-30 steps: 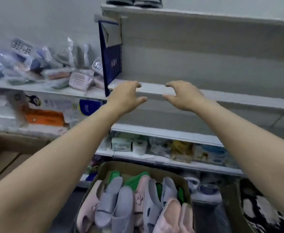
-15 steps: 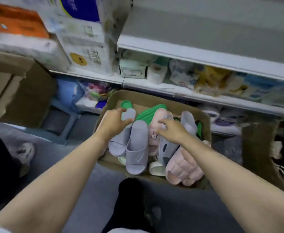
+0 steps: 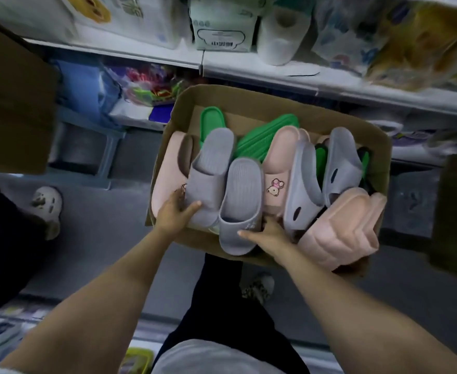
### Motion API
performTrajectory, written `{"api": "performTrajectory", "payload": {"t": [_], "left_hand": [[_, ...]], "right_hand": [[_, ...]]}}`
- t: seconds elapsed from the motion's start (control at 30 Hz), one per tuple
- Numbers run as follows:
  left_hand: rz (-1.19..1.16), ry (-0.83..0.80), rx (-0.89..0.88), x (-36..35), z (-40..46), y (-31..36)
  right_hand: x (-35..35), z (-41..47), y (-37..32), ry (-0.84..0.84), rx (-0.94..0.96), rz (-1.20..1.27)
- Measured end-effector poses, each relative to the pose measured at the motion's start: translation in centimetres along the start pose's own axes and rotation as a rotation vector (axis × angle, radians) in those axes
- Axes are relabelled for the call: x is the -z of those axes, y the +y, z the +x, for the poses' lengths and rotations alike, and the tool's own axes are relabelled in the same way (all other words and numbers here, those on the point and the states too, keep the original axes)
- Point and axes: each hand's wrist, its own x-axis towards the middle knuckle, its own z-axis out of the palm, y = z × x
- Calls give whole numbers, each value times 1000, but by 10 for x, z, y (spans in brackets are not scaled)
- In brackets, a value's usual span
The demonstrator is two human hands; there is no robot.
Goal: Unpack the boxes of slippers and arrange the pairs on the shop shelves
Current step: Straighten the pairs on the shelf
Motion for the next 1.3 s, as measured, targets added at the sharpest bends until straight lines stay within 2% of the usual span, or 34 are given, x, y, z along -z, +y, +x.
{"api": "performTrajectory", "payload": {"t": [0.27, 0.43, 0.6, 0.83, 0.97, 1.07, 1.2, 1.3], "left_hand": [[-180, -43, 112, -6, 21, 19], [-291, 9, 183, -30, 66, -39], [-314, 10, 223, -36, 38, 17], [-593, 79, 301, -87, 21, 45], [-718, 305, 258, -111, -5, 58], [-762, 396, 175, -127, -35, 72], [-710, 361, -45, -148, -84, 98], [-700, 309, -256, -161, -134, 144]], "right_hand": [[10, -11, -15, 64, 27, 176], [38, -33, -23, 221, 125, 358], [62, -51, -18, 314, 203, 461], [100, -67, 3, 272, 272, 542], [130, -85, 27, 272, 340, 549], [158, -106, 47, 316, 409, 556], [200, -143, 67, 394, 526, 590], [237, -177, 70, 466, 628, 620]]}}
